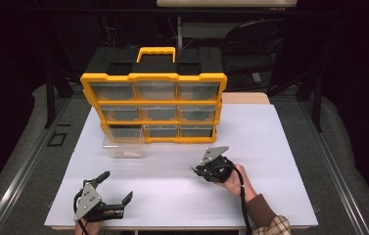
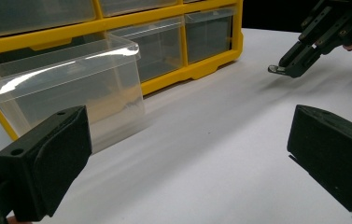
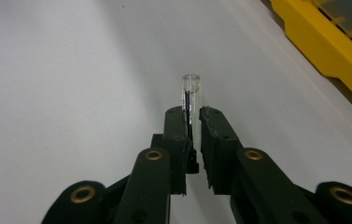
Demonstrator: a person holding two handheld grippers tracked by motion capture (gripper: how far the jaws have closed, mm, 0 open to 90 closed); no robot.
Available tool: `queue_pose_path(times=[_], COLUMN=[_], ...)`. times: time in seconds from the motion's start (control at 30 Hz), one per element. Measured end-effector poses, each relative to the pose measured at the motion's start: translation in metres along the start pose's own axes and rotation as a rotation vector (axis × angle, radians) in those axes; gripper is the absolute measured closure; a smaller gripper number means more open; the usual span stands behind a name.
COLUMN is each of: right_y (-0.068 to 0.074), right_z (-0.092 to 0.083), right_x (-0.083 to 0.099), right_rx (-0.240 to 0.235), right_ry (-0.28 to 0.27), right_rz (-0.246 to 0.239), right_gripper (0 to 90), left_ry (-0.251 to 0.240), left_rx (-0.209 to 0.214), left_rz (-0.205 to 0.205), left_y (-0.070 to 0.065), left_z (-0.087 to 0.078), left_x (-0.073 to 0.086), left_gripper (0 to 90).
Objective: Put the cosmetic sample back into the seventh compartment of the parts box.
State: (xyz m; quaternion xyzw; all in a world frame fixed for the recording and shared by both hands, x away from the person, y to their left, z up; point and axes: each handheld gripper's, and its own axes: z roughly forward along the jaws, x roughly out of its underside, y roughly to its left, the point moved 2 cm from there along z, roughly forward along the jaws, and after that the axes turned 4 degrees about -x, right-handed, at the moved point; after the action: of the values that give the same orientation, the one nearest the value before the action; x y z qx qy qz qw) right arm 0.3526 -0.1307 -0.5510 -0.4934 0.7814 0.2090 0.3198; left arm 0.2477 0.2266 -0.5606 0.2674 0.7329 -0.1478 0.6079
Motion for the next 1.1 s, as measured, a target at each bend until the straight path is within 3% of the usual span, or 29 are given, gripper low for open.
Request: queue_pose_path(times=[0.23,1.1], right_y=[0.002,0.013], right_z=[-0.002,0.003], right_x=[-0.001,-0.013], right_rx=[0.027,0.076], right_ry=[-0.051,-0.153], right_rz=[0.024,0.047], right_gripper=[80.9,80.9], left_ry=[0.003,0.007], left_rx=[0.001,-0.002], left_rz=[0.002,0.001], left_y=[0.0,0.0], left_z=[0.0,0.002], left_x=[0.0,0.001], left_gripper=[0.0,0.0])
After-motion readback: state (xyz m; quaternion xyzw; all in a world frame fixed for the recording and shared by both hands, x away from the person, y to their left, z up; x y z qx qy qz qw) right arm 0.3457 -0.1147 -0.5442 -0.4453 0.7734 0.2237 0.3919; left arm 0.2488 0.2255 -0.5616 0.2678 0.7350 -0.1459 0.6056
